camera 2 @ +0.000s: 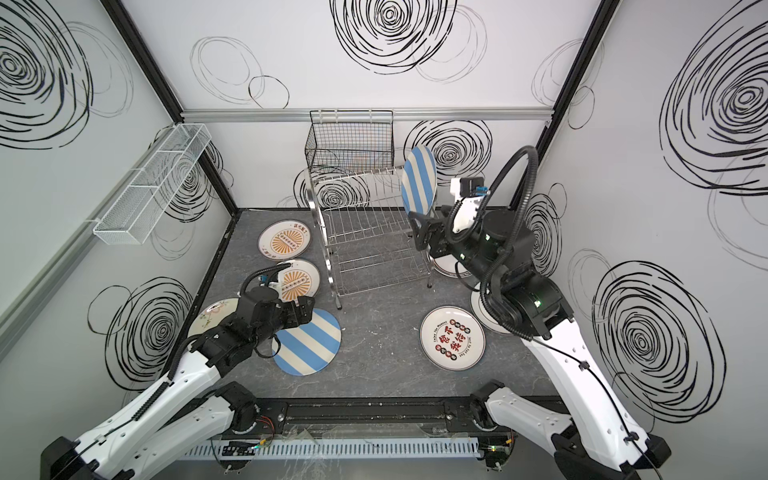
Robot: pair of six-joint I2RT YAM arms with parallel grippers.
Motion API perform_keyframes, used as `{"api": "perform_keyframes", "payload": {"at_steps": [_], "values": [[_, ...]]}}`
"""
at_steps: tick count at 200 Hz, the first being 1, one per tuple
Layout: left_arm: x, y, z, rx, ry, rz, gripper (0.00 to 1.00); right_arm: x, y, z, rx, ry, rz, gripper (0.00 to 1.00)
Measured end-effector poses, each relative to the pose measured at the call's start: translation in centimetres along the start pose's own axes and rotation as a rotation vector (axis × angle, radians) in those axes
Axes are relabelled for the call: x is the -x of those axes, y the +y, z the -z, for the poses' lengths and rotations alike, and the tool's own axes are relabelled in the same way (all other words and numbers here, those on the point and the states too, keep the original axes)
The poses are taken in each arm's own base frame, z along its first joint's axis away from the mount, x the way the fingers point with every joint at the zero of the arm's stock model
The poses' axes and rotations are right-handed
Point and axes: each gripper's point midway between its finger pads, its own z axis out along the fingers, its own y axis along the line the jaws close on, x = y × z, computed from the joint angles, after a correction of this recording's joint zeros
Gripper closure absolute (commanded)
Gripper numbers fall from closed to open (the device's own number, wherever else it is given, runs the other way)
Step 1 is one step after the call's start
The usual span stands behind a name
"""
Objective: Load the plates into the dish rack
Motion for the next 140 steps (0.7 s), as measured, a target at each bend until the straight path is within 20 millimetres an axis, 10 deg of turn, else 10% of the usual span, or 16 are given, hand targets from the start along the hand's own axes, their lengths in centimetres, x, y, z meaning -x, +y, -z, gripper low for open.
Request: {"api": "perform_keyframes", "payload": {"at_steps": [81,140], "values": [[-2.2,3.7,-0.7,0.142,0.033,0.060,0.04,-19.6,4.3,0.5,0.157,0.378,-0.138,0.13],[-4.2,7.0,-1.6,0.262,0.054,0.114,0.04,-27.2,5.0,1.9,0.167,0.474,-0.216,0.14]]}}
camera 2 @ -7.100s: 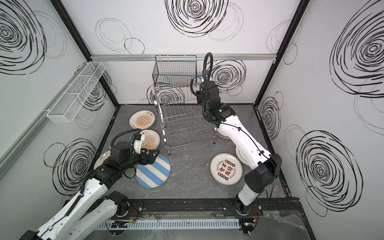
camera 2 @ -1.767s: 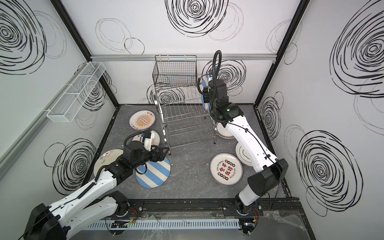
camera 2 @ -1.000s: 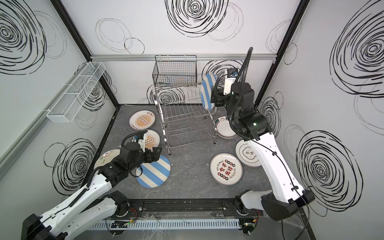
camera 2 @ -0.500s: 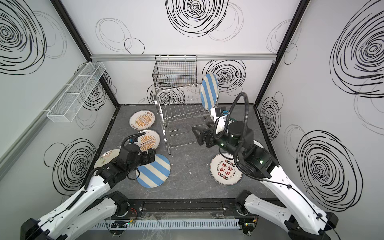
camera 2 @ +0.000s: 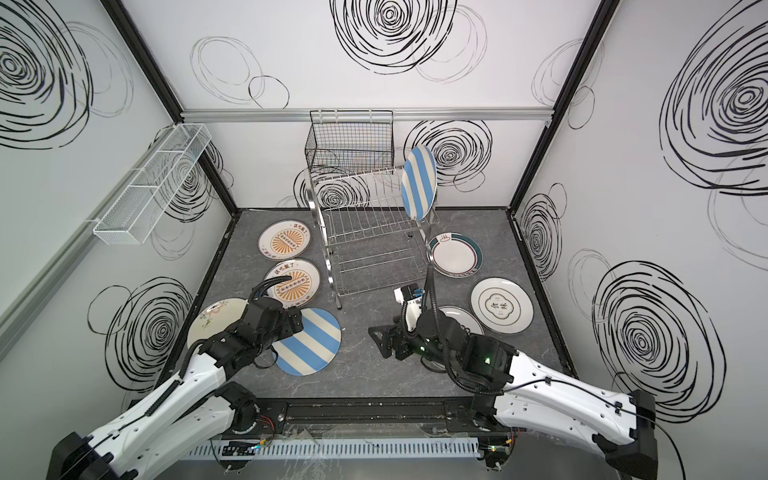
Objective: Load the plates into the dish rack
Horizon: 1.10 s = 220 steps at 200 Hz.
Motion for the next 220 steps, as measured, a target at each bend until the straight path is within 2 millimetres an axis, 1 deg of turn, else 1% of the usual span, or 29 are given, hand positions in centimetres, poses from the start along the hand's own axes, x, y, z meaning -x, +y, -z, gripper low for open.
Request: {"api": "perform_keyframes", "payload": {"at_steps": [17,39,64,95,133,166,220], "values": [[-0.1,0.6,-0.3,0.026,-0.003,0.008,0.04,-1.4,0.2,-0.6,0.011,0.021,-0.015,0.13],[0.0,1.4,-0.6,0.045,-0.011,0.032,0.04,-2.6,0.5,-1.1,0.025,0.036,-0.025,0.13],[-0.3,2.0,-1.0,0.056,-0.009,0.047,0.04,-3.4,0.2,-1.6,0.020,0.037,-0.037,0.12],[-0.9,2.0,-1.7,0.052,0.011,0.051,0.04,-4.2,-0.5,-2.1,0.007,0.045,-0.057,0.12],[-1.9,2.3,-2.6,0.053,0.047,0.055,0.04,-5.1,-1.2,-2.2,0.001,0.048,-0.090,0.11],[-2.7,2.7,-3.0,0.051,0.066,0.064,0.04,-5.4,-1.5,-2.1,0.003,0.047,-0.109,0.11],[-3.2,2.5,-3.6,0.038,0.089,0.071,0.04,-5.5,-1.6,-2.1,0.001,0.047,-0.126,0.11]]}}
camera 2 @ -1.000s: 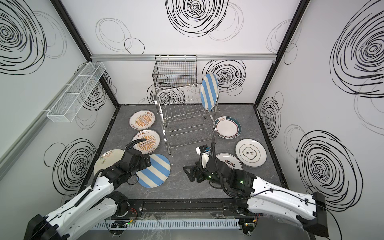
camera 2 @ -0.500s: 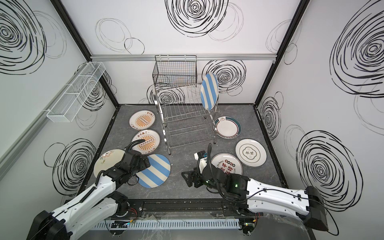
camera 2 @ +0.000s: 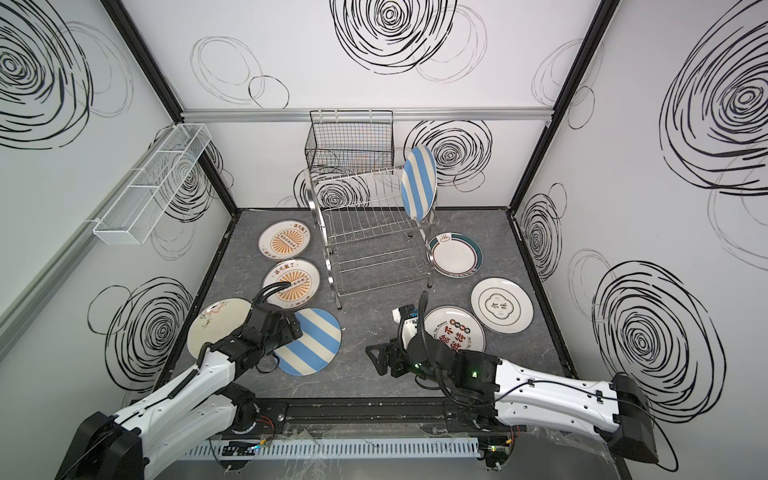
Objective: Load the plates into the dish rack
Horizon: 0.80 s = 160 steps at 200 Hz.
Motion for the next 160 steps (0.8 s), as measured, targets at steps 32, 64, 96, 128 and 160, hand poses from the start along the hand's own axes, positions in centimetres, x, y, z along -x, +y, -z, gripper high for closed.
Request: {"api": "perform_keyframes", "payload": {"at_steps": [32,64,96,128,160], "values": [[-0.3,-0.3,-0.2,-0.020,0.018,0.001,0.04,-0.2,-0.2,-0.3,-0.006,0.004,-0.002,0.11],[-0.4,-0.8,-0.2,-0.046,0.025,0.003,0.04,-0.8,-0.8,-0.9,-0.033,0.025,0.004,0.10],[-0.8,-1.0,-0.4,-0.059,0.038,0.004,0.04,-1.0,-0.8,-1.4,-0.038,0.029,0.002,0.10],[-1.0,-1.1,-0.4,-0.071,0.040,0.003,0.04,-1.4,-1.1,-2.0,-0.043,0.038,-0.008,0.10],[-1.5,-1.8,-0.3,-0.094,0.048,-0.005,0.04,-2.3,-1.5,-3.0,-0.040,0.058,-0.014,0.08]]}}
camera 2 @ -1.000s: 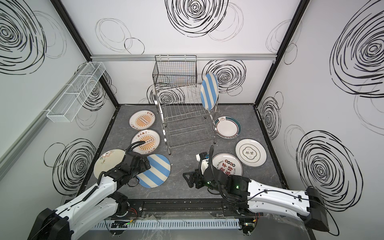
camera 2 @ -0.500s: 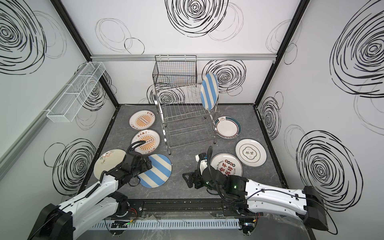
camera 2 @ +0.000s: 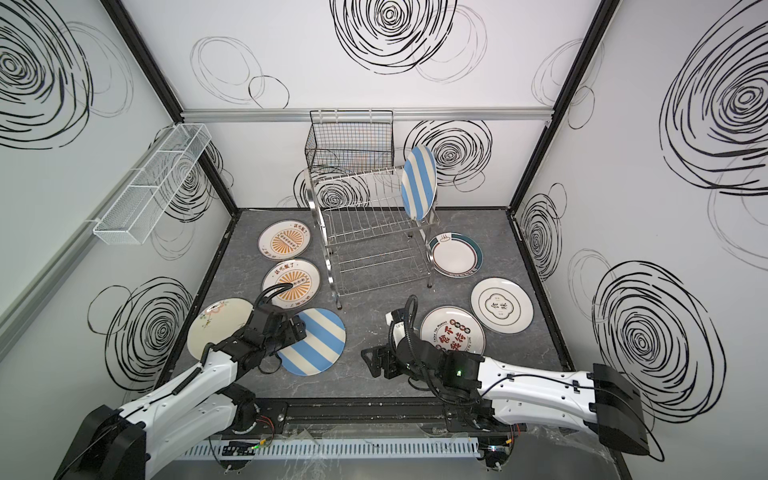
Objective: Load the plates into the dish rack
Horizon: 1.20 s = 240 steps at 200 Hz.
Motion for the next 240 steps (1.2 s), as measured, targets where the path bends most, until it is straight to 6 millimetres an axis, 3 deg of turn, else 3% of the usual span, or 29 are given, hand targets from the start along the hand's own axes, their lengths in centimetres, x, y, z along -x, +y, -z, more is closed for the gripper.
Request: {"api": "perform_keyframes", "payload": {"at_steps": [91,129,157,210,240], "values": [[-3.3,-3.6,0.9,-0.104,0.043,-0.067,0.04,-1.6,-1.1,-2.9,0.025,0.062,-0.082,0.08],[-1.1,-1.7,0.4,0.003,-0.008,-0.055,0.04,-0.8,-2.1,-3.0,0.014,0.049,-0.123,0.08],[0.4,-2.1,0.3,-0.004,-0.038,-0.066,0.04,-0.2,-2.3,-2.8,0.026,0.039,-0.140,0.08],[-0.7,-3.6,-0.4,-0.059,0.009,-0.138,0.04,0.2,-3.3,-3.2,0.025,0.053,-0.163,0.09],[-1.6,-5.0,-0.3,-0.114,0.028,-0.169,0.04,-1.4,-4.2,-4.4,0.005,0.124,-0.163,0.09]]}}
